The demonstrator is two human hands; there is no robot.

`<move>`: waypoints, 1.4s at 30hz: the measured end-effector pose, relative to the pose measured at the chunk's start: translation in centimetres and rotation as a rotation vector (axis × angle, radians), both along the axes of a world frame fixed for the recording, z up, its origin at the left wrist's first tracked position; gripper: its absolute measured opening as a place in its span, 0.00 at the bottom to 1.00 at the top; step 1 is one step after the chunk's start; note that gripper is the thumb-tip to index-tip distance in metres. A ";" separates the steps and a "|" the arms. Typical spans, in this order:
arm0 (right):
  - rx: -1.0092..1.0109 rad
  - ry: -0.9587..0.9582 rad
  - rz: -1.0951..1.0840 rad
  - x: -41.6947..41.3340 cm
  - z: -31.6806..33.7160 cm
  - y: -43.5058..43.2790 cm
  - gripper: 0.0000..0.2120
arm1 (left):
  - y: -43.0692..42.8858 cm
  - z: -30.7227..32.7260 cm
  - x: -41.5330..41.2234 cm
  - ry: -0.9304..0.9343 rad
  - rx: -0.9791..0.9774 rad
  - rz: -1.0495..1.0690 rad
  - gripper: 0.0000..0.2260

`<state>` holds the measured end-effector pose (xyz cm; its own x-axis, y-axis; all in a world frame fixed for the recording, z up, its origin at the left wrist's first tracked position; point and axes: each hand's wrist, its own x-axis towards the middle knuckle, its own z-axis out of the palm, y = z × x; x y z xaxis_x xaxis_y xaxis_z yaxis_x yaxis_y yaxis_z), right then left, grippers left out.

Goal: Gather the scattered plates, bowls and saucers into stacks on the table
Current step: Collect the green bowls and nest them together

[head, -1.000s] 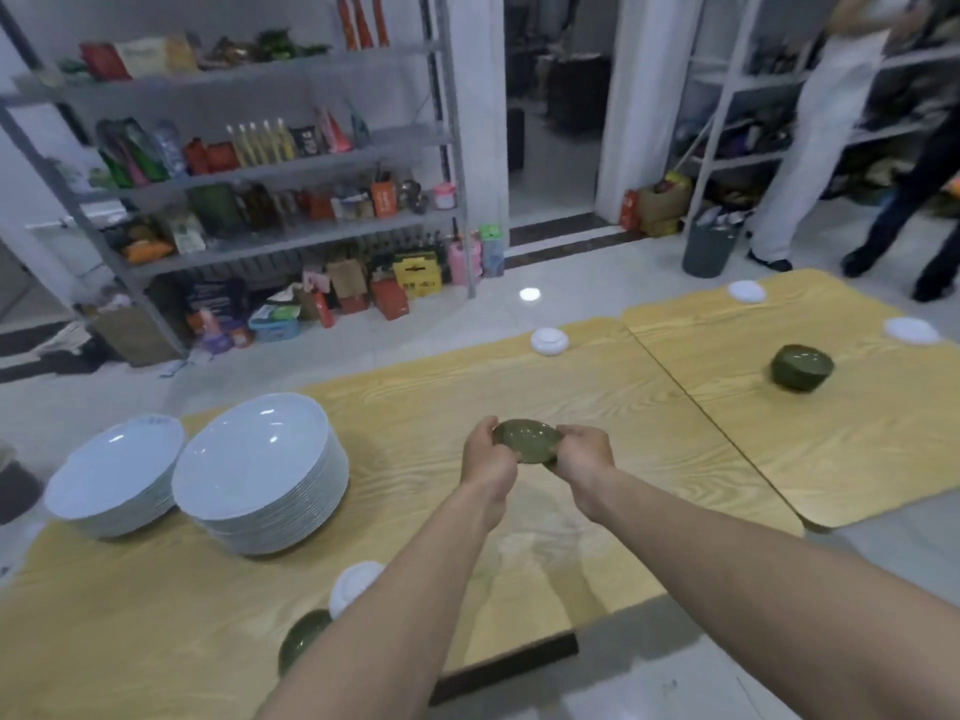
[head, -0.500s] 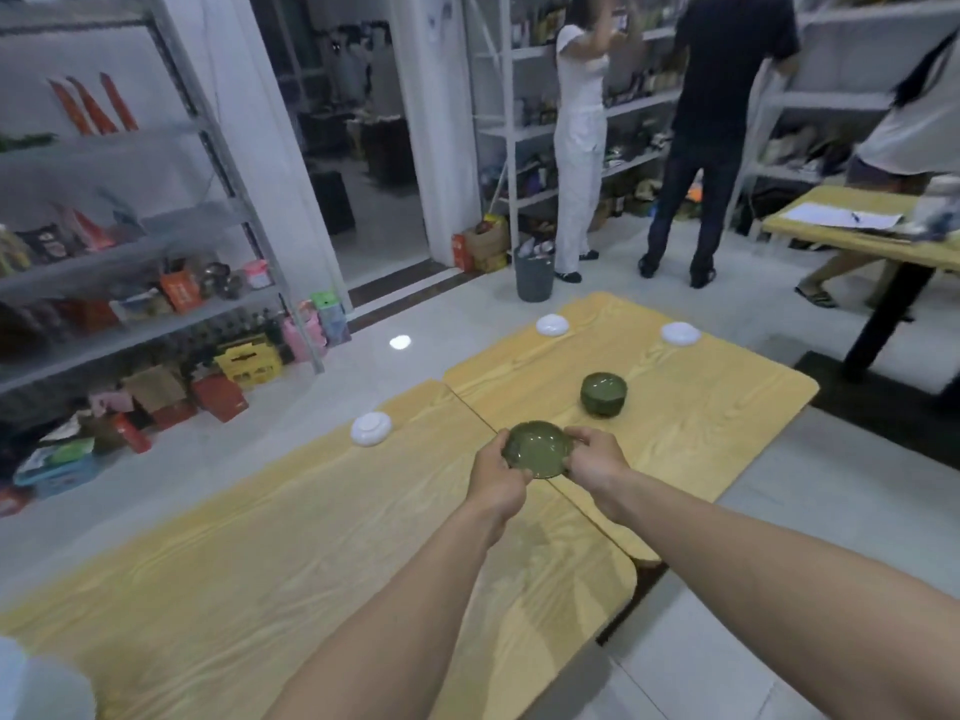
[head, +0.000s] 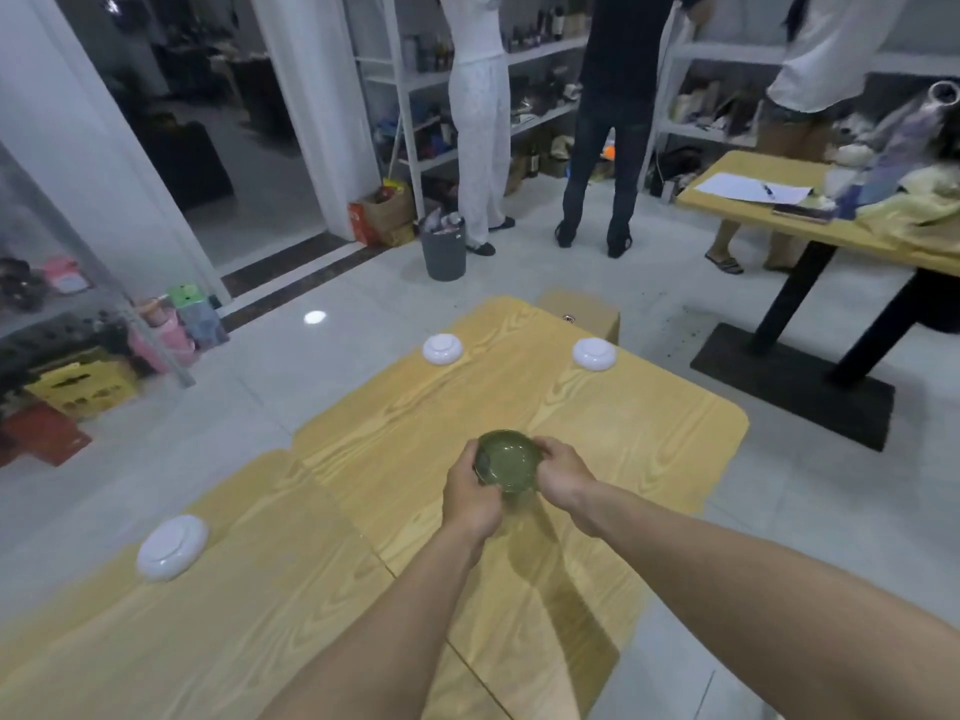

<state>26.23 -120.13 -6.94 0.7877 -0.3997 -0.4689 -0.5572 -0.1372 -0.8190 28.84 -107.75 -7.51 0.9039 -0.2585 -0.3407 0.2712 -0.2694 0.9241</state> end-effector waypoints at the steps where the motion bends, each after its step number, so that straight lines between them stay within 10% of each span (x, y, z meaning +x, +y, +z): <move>1: 0.006 0.017 0.001 0.8 -0.5 -0.5 0.21 | -0.6 -0.6 1.0 0.004 0.017 -0.004 0.33; 20: 0.000 0.170 0.149 4.9 -4.2 -1.7 0.34 | -2.4 -6.7 6.6 -0.010 0.305 -0.137 0.32; 30: -0.916 -0.145 0.846 3.4 0.9 3.7 0.43 | 4.2 -0.5 5.0 -0.591 1.033 -0.426 0.33; 42: -1.112 -0.322 1.056 -3.6 8.1 21.5 0.48 | 25.2 8.2 -6.7 -0.544 1.251 -0.090 0.36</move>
<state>22.66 -98.64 1.14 0.9290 0.3593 -0.0885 0.3498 -0.9307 -0.1066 22.17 -82.57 0.72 0.9942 -0.1073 0.0020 -0.1073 -0.9936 0.0356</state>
